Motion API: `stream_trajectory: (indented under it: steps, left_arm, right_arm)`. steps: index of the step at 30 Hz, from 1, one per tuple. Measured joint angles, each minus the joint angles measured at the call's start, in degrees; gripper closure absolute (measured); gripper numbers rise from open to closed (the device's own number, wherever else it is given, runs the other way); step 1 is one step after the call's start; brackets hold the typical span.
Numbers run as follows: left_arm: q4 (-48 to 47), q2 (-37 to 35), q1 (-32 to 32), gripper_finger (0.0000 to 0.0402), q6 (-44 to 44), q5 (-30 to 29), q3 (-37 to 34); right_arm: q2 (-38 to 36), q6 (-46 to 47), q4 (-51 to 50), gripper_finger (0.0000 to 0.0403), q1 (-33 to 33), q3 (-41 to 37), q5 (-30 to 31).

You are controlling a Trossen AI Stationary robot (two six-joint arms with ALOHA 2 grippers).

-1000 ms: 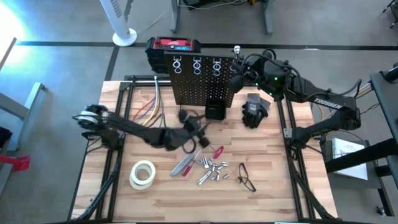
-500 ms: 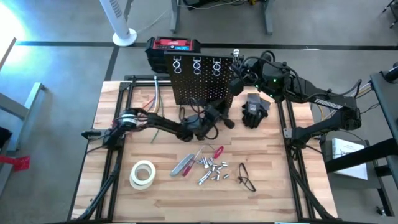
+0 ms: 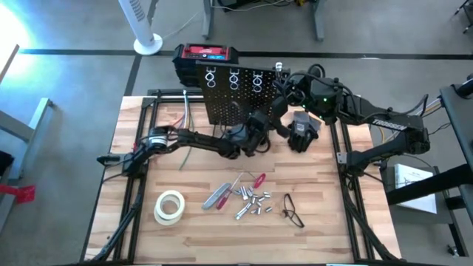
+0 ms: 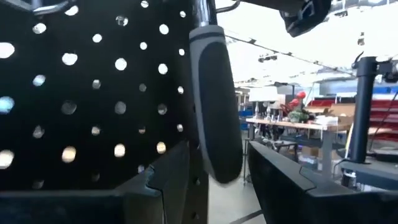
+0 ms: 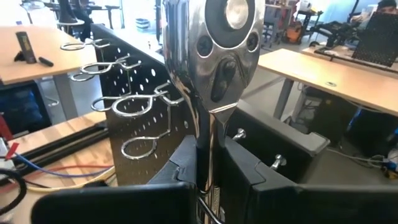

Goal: Hang tools onto peg board
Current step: Hang the ratchet wrench on the peg board

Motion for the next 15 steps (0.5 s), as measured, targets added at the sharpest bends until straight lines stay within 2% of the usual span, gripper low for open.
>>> stream_trajectory:
  steps: [12,15]
  left_arm:
    - [-5.1,-0.02,2.16,0.0248,-2.62,2.22,2.31]
    - [-6.41,-0.02,2.09,0.0264,-2.62,2.68,2.32]
  right_arm:
    - [-0.87,-0.66,0.99,0.0379,-0.02,-0.7,-0.23]
    - [-1.34,-0.82,0.75,0.0379,-0.02,-0.86,-0.26]
